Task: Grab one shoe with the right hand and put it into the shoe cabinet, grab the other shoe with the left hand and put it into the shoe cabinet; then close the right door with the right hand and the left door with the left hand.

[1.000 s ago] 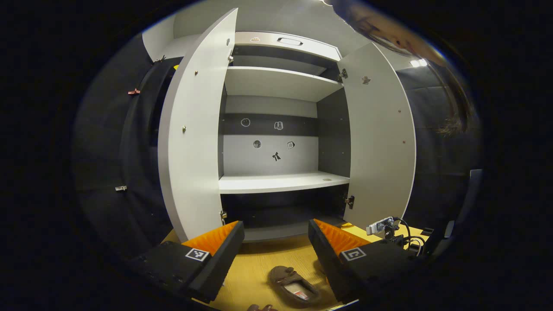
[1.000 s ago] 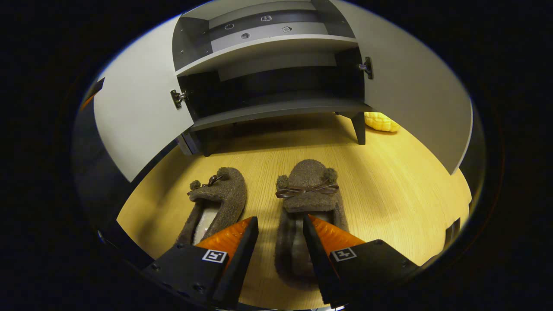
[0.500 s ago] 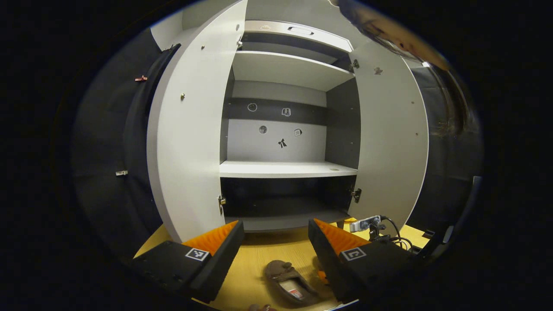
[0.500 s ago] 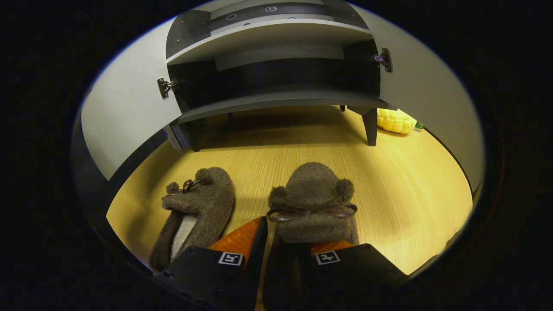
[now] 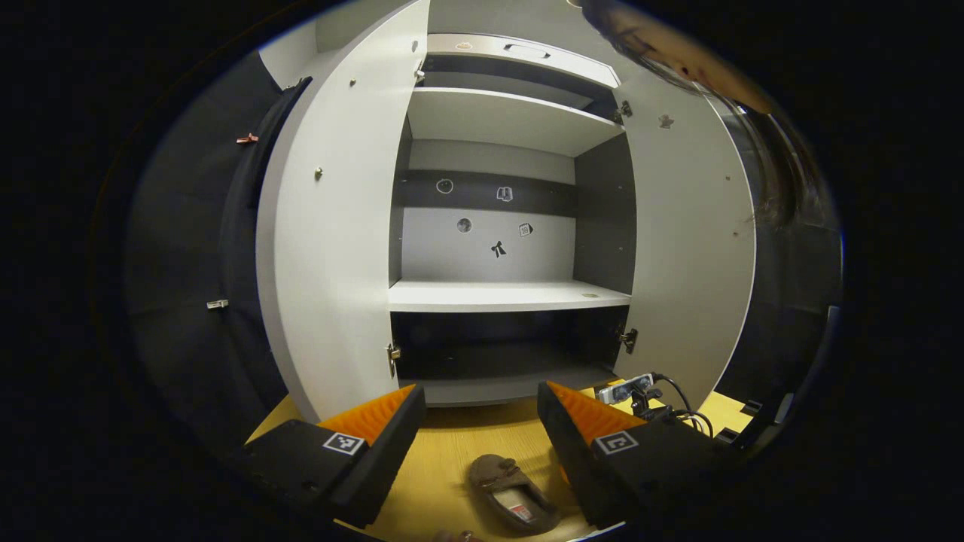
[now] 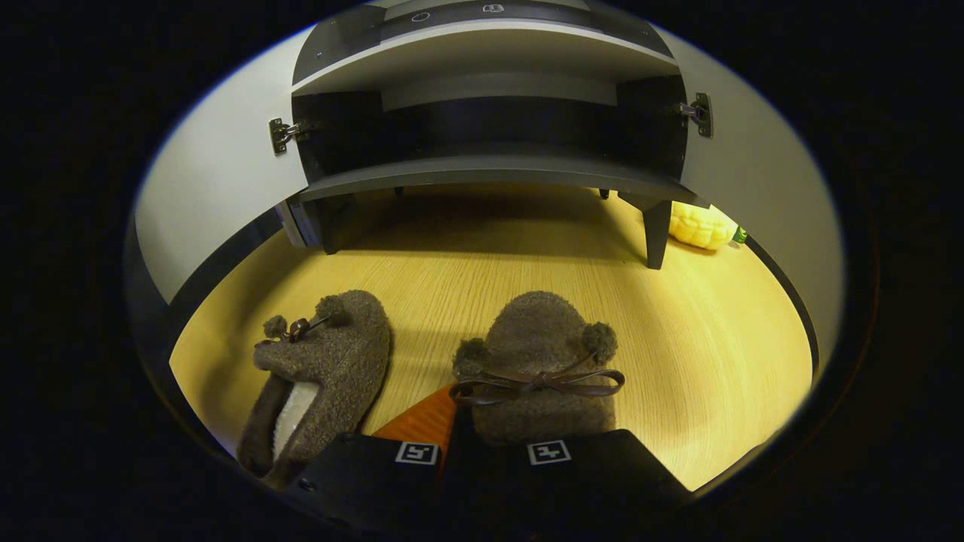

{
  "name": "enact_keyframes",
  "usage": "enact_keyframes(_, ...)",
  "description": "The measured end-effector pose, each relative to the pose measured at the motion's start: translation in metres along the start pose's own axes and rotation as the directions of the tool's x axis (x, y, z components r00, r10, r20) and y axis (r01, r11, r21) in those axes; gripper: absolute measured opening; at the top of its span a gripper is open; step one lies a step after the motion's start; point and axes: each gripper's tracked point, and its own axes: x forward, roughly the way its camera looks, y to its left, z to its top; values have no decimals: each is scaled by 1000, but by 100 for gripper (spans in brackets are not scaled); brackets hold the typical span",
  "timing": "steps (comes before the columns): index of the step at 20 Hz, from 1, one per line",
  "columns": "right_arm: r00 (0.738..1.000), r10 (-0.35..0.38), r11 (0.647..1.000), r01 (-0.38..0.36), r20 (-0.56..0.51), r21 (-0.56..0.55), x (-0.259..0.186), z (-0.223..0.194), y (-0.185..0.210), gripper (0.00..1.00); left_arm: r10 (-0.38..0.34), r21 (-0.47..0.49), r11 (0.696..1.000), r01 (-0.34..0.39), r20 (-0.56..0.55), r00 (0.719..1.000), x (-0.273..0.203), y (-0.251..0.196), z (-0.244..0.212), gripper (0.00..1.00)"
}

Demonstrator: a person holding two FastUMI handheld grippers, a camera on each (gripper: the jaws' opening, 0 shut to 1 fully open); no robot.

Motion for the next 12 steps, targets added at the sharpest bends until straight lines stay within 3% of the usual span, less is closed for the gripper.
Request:
enact_keyframes(1, 999, -7, 1000, 7, 33, 13, -4, 8, -1, 29, 3, -6, 1000, -3, -2, 1000, -1, 1, 0, 95)
enact_keyframes(2, 1000, -5, 1000, 5, 15, 1, -1, 4, 1, 5, 6, -8, 1000, -6, -5, 1000, -2, 1, -1, 95)
enact_keyframes(8, 1000, 15, 1000, -15, -6, -25, -13, 6, 3, 5, 7, 9, 1000, -7, -1, 1000, -10, -4, 5, 95)
enact_keyframes(12, 997, 72, 997, -72, 26, 6, -51, 27, 11, 5, -19, -19, 1000, 20, 23, 1000, -20, -15, 24, 95)
